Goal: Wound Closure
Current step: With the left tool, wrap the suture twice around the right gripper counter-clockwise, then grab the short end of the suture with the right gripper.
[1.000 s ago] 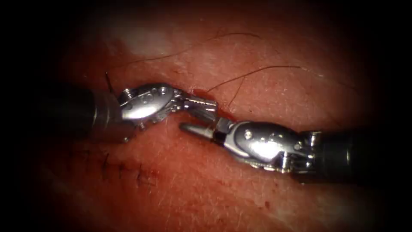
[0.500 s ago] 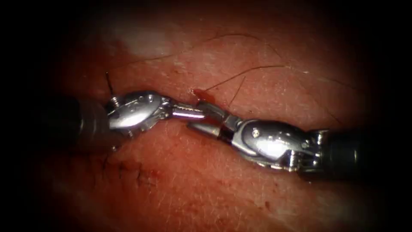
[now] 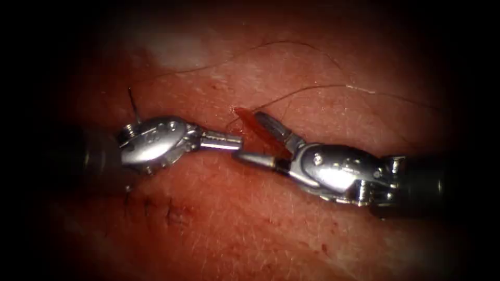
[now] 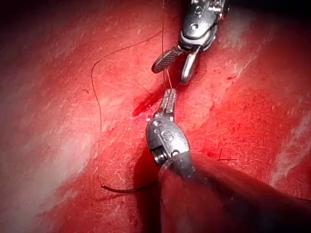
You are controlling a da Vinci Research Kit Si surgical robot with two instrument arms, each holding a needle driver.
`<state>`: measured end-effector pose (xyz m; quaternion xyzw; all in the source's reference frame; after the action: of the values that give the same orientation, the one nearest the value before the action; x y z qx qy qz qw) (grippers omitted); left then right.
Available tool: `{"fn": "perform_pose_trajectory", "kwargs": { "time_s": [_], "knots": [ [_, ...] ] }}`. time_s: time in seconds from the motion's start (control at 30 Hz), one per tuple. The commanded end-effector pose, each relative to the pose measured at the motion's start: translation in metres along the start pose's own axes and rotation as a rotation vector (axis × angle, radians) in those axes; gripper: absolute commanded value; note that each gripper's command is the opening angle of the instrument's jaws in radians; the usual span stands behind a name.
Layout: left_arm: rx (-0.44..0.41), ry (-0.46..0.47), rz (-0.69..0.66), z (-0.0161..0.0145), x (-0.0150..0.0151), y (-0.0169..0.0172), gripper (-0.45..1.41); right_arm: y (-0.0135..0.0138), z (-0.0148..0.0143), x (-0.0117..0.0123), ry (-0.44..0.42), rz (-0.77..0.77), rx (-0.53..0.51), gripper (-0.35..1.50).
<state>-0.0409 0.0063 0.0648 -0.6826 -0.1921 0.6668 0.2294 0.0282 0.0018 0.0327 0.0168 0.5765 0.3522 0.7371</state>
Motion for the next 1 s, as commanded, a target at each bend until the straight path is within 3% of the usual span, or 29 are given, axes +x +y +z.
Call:
{"fn": "perform_pose_trajectory", "kwargs": {
  "time_s": [0.03,0.37,0.57,0.7,1.0],
  "knots": [
    [-0.001,-0.001,-0.001,0.0004,-0.0010,0.0003,-0.45,-0.0004,0.0004,-0.0007,-0.001,0.011,0.000,0.81],
    [-0.010,-0.002,0.003,0.0001,-0.0015,0.0012,-0.45,0.0002,0.0005,-0.0013,-0.008,0.108,-0.065,0.67],
    [-0.013,-0.001,-0.003,0.0004,-0.0015,0.0016,-0.45,0.0008,0.0003,-0.0025,-0.057,0.155,-0.119,0.64],
    [-0.011,0.001,0.001,0.0017,-0.0012,0.0013,-0.45,0.0011,0.0001,-0.0046,-0.102,0.192,-0.190,0.64],
    [-0.003,-0.005,0.015,0.0040,-0.0014,-0.0009,-0.45,0.0021,-0.0008,-0.0066,-0.124,0.227,-0.289,0.64]
  ]
}}
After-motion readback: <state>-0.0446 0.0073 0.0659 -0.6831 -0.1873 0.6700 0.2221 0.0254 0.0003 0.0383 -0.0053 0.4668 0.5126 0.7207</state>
